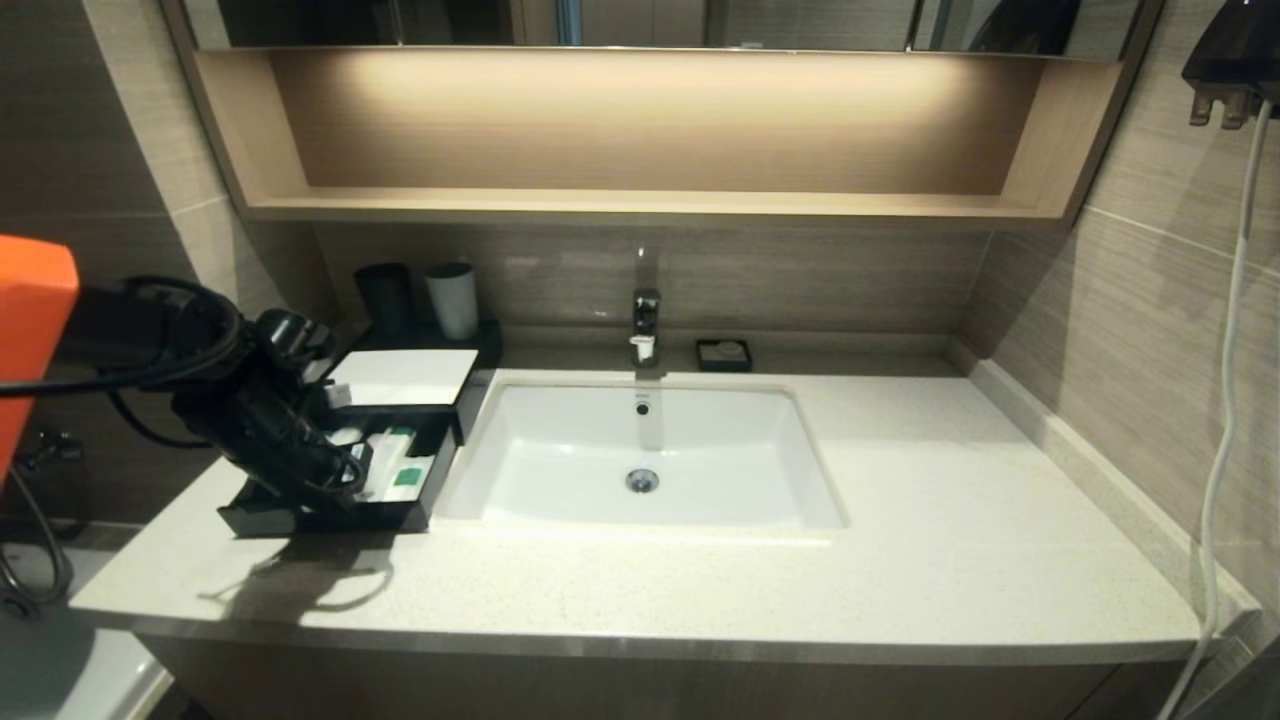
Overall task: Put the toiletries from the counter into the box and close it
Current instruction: Close the drawer
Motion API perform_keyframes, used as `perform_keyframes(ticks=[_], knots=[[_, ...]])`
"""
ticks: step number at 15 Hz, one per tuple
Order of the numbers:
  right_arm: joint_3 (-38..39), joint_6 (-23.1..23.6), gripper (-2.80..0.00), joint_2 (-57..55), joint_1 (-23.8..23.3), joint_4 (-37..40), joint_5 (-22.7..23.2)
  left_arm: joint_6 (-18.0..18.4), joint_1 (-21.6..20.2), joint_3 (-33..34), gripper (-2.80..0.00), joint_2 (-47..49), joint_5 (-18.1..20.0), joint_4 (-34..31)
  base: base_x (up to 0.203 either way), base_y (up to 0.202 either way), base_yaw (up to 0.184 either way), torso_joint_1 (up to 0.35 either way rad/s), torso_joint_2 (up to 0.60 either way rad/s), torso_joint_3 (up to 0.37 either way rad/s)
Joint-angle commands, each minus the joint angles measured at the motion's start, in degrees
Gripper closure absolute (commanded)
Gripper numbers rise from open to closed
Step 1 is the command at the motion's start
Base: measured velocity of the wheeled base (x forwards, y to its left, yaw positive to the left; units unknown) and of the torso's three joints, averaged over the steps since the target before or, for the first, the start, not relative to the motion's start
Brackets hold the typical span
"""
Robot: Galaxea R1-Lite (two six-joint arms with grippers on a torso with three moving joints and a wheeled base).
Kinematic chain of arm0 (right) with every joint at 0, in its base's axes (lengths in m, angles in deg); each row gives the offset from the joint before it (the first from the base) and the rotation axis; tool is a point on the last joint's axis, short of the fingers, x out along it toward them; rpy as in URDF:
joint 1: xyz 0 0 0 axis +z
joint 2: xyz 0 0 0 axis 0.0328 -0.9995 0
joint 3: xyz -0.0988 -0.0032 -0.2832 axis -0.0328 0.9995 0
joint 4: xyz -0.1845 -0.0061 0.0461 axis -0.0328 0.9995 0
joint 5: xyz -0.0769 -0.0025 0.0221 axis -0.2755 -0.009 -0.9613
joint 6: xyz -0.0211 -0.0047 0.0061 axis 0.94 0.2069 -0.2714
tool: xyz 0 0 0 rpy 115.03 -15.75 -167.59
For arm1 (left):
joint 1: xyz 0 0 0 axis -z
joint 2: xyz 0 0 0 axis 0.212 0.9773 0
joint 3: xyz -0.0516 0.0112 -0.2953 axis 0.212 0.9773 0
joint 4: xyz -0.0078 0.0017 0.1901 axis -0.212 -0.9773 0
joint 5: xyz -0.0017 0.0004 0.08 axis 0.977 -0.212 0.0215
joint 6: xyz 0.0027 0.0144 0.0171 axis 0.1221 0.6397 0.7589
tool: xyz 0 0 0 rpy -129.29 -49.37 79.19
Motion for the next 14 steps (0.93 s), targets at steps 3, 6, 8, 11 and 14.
perform_keyframes(ticks=[3,6,8,11,14], knots=[[0.0,0.0,0.0,0.0,0.0,0.0,0.0,-0.56,-0.05,-1.39,0.0,1.17,0.02,0.76,0.0,0.0,0.0,0.0,0.0,0.0],[0.0,0.0,0.0,0.0,0.0,0.0,0.0,-1.25,-0.09,-4.27,0.0,2.75,-0.41,0.44,0.0,0.0,0.0,0.0,0.0,0.0],[0.0,0.0,0.0,0.0,0.0,0.0,0.0,-1.49,-0.14,-5.78,0.0,3.73,-0.44,0.3,0.0,0.0,0.0,0.0,0.0,0.0],[0.0,0.0,0.0,0.0,0.0,0.0,0.0,-2.34,-0.07,-8.24,0.0,5.05,-0.51,0.13,0.0,0.0,0.0,0.0,0.0,0.0],[0.0,0.0,0.0,0.0,0.0,0.0,0.0,-2.49,-0.05,-10.53,0.0,6.58,-0.51,0.05,0.0,0.0,0.0,0.0,0.0,0.0]])
